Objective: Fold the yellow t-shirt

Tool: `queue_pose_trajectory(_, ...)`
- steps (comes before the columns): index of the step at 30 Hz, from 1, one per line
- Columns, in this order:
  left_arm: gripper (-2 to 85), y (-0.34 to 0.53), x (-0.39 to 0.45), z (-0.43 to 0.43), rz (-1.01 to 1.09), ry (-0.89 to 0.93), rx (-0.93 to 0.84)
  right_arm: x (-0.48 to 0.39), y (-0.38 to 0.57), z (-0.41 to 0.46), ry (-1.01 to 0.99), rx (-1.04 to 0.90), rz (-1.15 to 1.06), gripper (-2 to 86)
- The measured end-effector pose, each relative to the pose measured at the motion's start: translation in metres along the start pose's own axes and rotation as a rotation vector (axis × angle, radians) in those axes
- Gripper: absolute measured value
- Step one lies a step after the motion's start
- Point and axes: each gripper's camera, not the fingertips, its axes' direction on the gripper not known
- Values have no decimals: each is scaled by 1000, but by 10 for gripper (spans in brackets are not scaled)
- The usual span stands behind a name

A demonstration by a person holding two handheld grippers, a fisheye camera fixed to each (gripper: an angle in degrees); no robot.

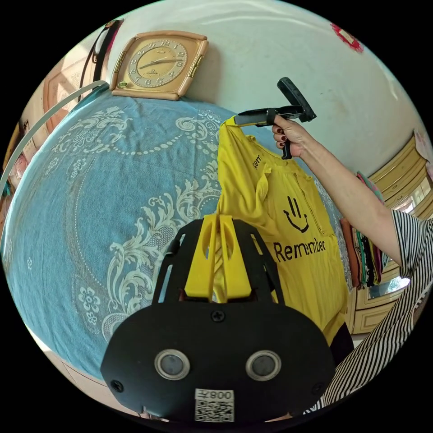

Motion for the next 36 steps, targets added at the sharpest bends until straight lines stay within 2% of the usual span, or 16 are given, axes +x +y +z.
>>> queue_pose_trajectory(6,16,9,-31,12,-76,-2,-4,18,-16,28,47,-72,81,53)
queue_pose_trajectory(9,36,10,-18,10,-37,58,32,24,1,6,57,8,108,63)
queue_pose_trajectory(13,68,1,24,42,83,181,-30,7,57,-35,59,108,31,65)
queue_pose_trajectory(19,44,2,82,107,244,58,-201,-5,136,-28,113,36,15,62)
queue_pose_trajectory(22,23,6,90,109,259,14,-186,7,151,-11,54,-16,50,59)
queue_pose_trajectory(28,13,27,100,92,290,41,-85,20,169,-2,85,-40,107,32)
queue_pose_trajectory(32,13,36,99,118,274,92,-187,23,187,-12,51,11,158,26)
queue_pose_trajectory(36,17,35,101,122,279,113,-191,12,192,-11,69,25,148,23)
